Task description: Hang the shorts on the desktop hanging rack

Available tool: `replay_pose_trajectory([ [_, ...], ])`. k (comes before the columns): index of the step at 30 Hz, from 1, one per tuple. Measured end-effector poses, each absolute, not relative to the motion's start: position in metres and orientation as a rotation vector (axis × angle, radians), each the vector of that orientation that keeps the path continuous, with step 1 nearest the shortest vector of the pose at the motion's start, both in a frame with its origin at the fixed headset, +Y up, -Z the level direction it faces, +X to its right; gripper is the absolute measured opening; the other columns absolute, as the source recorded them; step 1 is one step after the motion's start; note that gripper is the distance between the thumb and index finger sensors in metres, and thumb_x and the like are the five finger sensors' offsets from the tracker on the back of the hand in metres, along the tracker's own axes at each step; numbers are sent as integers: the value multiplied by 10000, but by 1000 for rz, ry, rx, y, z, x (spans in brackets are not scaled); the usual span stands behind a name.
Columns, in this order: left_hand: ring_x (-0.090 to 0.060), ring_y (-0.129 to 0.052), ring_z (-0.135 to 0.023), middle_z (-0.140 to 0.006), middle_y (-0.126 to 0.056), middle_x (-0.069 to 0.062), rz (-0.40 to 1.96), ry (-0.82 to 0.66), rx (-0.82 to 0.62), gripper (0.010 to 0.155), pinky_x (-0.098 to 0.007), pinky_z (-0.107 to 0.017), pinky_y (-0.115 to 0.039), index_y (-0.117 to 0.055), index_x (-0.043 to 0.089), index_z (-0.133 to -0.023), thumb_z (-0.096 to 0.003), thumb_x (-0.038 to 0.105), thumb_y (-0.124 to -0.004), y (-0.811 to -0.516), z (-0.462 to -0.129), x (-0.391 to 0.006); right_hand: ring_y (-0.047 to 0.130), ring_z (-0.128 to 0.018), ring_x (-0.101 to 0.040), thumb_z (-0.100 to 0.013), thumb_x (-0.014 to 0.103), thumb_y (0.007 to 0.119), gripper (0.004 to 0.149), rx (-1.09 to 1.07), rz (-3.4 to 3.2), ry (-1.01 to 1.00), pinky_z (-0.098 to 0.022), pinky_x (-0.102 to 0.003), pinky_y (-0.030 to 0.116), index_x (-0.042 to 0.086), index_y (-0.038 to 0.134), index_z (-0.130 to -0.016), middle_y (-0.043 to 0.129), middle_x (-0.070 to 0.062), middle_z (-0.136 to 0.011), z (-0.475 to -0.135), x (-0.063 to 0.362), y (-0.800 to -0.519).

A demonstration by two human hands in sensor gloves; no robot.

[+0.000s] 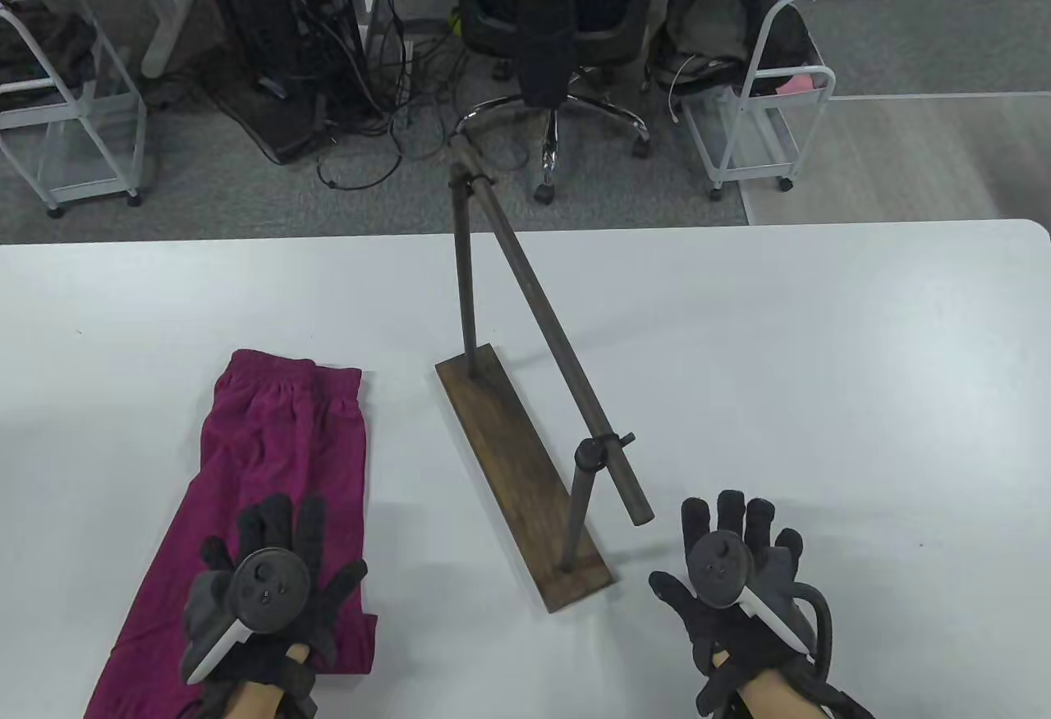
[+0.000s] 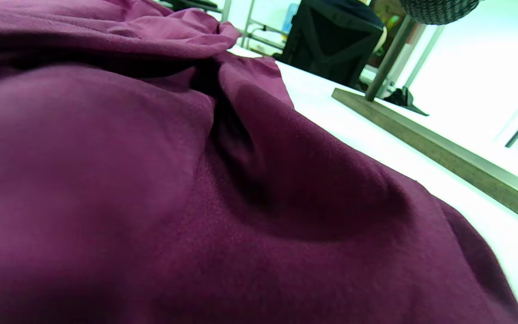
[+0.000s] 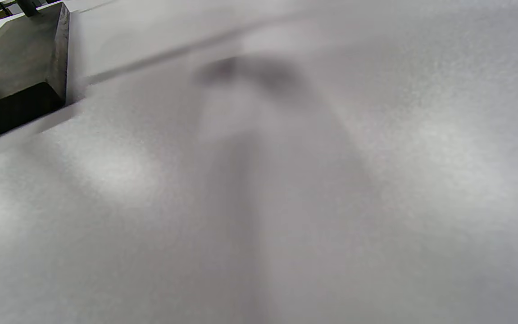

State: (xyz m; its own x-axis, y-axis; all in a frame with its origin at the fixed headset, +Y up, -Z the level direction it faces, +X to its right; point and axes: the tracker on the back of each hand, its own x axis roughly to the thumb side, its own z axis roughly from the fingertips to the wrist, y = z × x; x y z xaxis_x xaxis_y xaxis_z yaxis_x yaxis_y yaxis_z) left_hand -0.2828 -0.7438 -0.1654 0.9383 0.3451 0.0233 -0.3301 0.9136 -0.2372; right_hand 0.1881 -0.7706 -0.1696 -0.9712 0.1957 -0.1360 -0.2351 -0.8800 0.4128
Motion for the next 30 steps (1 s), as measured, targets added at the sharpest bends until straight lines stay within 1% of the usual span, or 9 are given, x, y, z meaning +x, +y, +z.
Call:
replay_pose_trajectory([
  [13,-538,-36,-1084,-1169,-21,-261,342,-62,-226,858,-786,-636,50,-144,183,-1174,-581,658,-542,-746,-165,-284,-356,-942,-328,-524,656,477,828,-120,2863,606,-637,-623,-231,404,-198,-931,-360,-5,-997,-167,188,-770],
  [30,-540,-39,-1085,-1169,-20,-261,341,-56,-251,858,-787,-637,47,-140,184,-1172,-580,661,-538,-749,-166,-283,-353,-943,-328,-523,656,477,828,-112,2865,625,-639,-623,-228,403,-198,-932,-360,-5,-997,-166,187,-770],
])
